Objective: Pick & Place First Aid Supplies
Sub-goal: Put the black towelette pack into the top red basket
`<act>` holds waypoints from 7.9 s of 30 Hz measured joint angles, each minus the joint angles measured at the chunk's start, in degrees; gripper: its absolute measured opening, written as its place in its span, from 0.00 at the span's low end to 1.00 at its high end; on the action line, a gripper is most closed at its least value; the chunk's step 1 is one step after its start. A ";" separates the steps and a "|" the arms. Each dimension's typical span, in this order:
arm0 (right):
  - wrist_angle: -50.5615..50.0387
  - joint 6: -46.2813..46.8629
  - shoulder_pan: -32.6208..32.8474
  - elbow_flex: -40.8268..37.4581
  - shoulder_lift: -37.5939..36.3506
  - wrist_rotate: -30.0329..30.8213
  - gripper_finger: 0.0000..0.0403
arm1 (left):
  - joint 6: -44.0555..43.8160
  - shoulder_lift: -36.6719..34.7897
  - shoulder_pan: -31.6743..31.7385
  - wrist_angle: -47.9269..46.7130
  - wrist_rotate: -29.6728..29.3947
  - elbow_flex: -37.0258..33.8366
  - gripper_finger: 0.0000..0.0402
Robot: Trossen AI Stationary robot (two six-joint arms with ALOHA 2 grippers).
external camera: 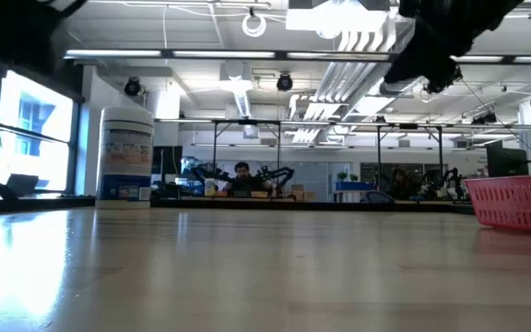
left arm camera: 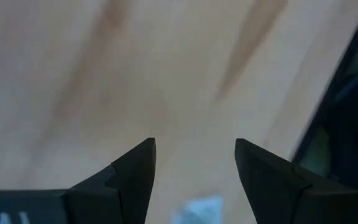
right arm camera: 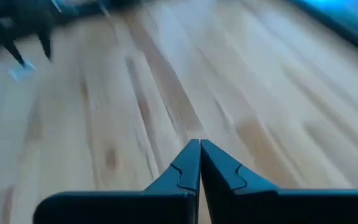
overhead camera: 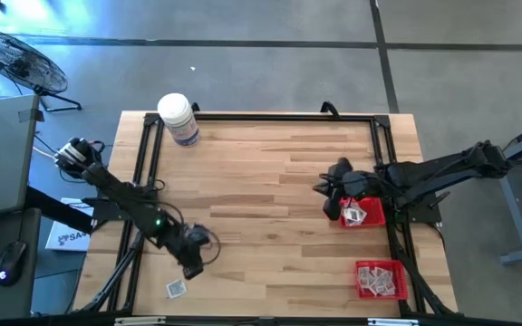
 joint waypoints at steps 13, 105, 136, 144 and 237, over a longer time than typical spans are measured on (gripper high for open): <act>21.25 -11.07 -1.35 -8.58 0.02 0.44 0.01 | -20.54 3.36 -11.94 -3.62 0.53 0.02 0.54; 25.53 -0.93 -1.31 -12.02 0.02 2.39 0.00 | 13.01 20.80 -20.70 -9.61 -8.88 16.98 0.24; 25.97 -0.90 -1.31 -12.02 0.04 4.49 0.01 | 18.33 26.09 -22.18 -6.53 -9.52 17.29 0.23; 25.97 -1.02 -1.33 -12.02 0.04 5.20 0.00 | 16.98 26.17 -22.11 -8.37 -9.19 17.22 0.02; 7.47 -8.24 0.61 -2.88 11.69 10.85 0.01 | 33.80 6.28 22.68 -5.87 -55.27 15.32 0.30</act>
